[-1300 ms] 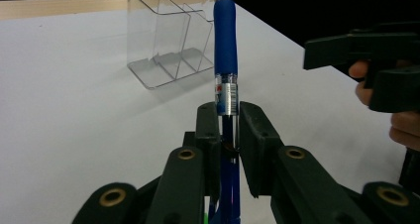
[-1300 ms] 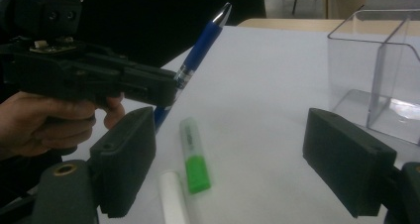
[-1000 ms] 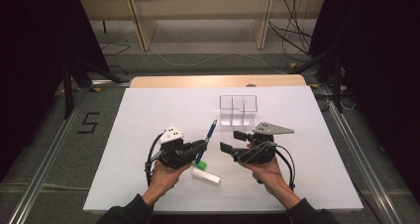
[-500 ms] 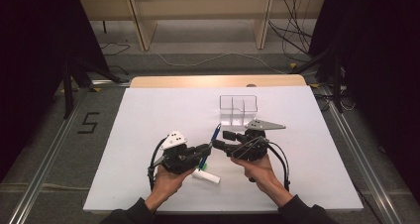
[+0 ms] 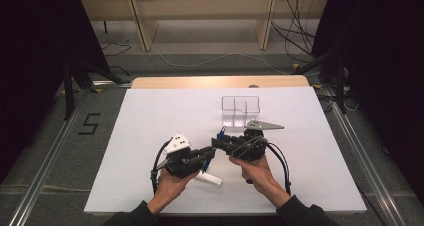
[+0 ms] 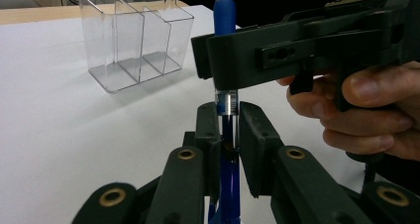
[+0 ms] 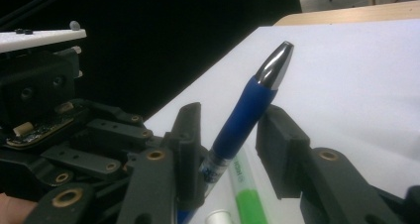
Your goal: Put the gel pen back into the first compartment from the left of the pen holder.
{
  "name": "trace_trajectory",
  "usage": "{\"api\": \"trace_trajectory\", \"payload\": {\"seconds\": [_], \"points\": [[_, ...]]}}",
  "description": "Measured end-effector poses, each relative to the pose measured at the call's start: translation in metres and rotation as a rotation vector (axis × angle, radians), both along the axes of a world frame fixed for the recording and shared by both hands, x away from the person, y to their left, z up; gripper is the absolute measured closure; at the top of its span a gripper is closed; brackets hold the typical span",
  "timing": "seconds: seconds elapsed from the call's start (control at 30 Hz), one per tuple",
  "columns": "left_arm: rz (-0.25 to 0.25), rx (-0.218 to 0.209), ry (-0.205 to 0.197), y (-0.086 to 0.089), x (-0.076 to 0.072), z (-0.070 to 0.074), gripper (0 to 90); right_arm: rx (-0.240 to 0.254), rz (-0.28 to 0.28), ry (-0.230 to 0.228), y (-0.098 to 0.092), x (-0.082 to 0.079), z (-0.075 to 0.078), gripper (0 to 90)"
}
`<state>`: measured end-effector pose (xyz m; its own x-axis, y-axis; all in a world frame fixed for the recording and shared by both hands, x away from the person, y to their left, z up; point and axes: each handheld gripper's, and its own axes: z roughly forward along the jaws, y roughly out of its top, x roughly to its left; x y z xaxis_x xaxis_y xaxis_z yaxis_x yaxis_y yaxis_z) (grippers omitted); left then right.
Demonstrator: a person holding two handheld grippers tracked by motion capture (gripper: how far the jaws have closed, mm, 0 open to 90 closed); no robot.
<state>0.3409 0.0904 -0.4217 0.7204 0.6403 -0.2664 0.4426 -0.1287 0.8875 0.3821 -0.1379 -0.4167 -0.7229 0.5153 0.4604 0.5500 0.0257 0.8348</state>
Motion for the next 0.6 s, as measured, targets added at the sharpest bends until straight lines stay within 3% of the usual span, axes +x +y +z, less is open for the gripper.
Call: {"api": "trace_trajectory", "payload": {"seconds": [0.6], "points": [[0.010,-0.025,-0.051,-0.0019,-0.0038,0.0004,78.7,0.097,0.028,0.052,0.0005,0.0006,0.0006,79.1]]}}
